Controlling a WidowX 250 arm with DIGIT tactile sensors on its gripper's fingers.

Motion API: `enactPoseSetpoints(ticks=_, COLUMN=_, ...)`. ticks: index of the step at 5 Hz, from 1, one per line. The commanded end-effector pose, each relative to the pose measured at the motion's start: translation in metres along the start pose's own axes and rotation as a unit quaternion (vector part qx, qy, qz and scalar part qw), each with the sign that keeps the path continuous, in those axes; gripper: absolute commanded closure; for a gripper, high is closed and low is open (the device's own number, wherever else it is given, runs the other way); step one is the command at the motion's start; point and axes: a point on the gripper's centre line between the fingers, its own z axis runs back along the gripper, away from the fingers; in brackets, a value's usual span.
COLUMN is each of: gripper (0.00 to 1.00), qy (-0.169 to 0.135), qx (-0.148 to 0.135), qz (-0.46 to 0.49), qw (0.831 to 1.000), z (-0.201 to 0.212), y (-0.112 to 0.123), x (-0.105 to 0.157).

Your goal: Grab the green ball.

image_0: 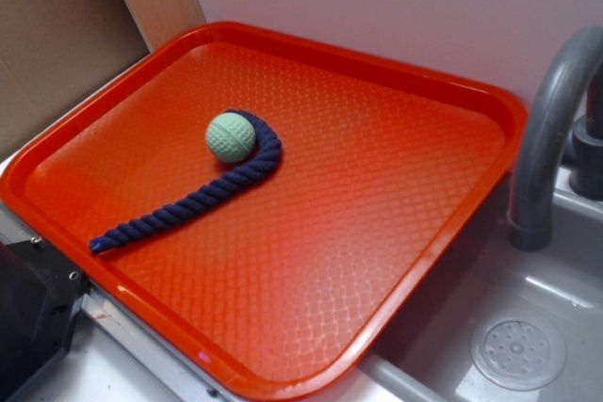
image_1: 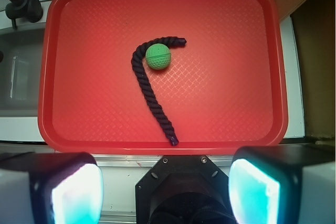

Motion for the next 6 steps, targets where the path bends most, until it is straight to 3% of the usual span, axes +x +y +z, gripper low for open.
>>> enactPoseSetpoints(ticks=1, gripper=0.0, qy=0.0, qx=0.0, qz=0.0, qw=1.0, z=0.0, y=0.0, x=0.0)
enactPoseSetpoints(ticks=3, gripper=0.0, qy=0.016, qx=-0.018, qz=0.129, qw=0.991, z=-0.101, y=0.0, x=0.072)
enactPoseSetpoints(ticks=4, gripper=0.0, qy=0.003, qx=-0.053, qz=0.141, qw=0.989, z=-0.139, y=-0.002, x=0.087)
enactPoseSetpoints(ticks=6, gripper=0.0, qy=-0.01, qx=-0.053, qz=0.112, qw=0.992, z=-0.194, y=0.002, x=0.089)
